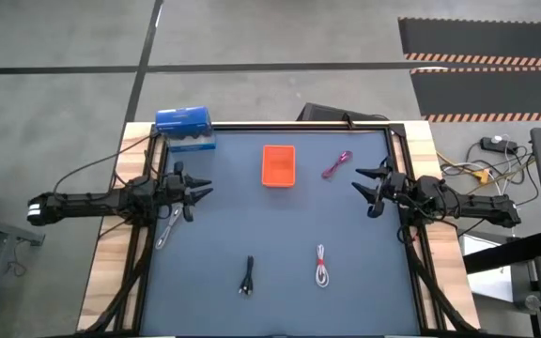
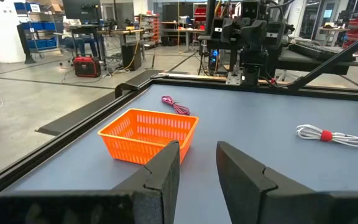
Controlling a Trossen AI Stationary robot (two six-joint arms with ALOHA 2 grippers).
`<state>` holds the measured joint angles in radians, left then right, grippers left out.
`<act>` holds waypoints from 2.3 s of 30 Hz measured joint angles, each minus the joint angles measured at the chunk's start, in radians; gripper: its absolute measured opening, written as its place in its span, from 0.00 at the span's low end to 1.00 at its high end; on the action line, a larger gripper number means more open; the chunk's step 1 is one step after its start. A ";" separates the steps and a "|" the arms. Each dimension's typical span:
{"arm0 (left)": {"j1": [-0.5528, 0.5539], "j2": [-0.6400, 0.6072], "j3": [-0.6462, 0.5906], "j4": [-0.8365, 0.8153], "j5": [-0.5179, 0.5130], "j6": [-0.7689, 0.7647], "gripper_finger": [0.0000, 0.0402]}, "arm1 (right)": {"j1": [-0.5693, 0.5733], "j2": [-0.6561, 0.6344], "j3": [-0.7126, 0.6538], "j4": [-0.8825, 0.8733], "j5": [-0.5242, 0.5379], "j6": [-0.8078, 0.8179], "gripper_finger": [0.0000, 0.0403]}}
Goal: Pick and place USB-C Cables
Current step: Put the white charger cable into the orange bin
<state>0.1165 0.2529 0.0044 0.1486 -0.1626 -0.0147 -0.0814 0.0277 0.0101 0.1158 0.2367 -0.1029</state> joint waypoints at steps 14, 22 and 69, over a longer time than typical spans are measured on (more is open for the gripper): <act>0.000 0.000 0.000 0.002 0.000 -0.002 0.23 | 0.000 0.000 0.000 -0.015 0.026 0.675 0.50; 0.000 0.000 0.000 0.053 0.000 -0.112 0.23 | 0.000 0.000 0.000 -0.014 0.026 0.686 0.50; -0.001 0.000 0.000 0.499 0.107 -0.261 0.23 | 0.175 0.661 0.319 0.329 0.018 0.742 0.50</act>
<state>0.1158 0.2527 0.0044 0.6479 -0.0554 -0.2752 0.0935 0.6884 0.3291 0.4452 0.2546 0.6387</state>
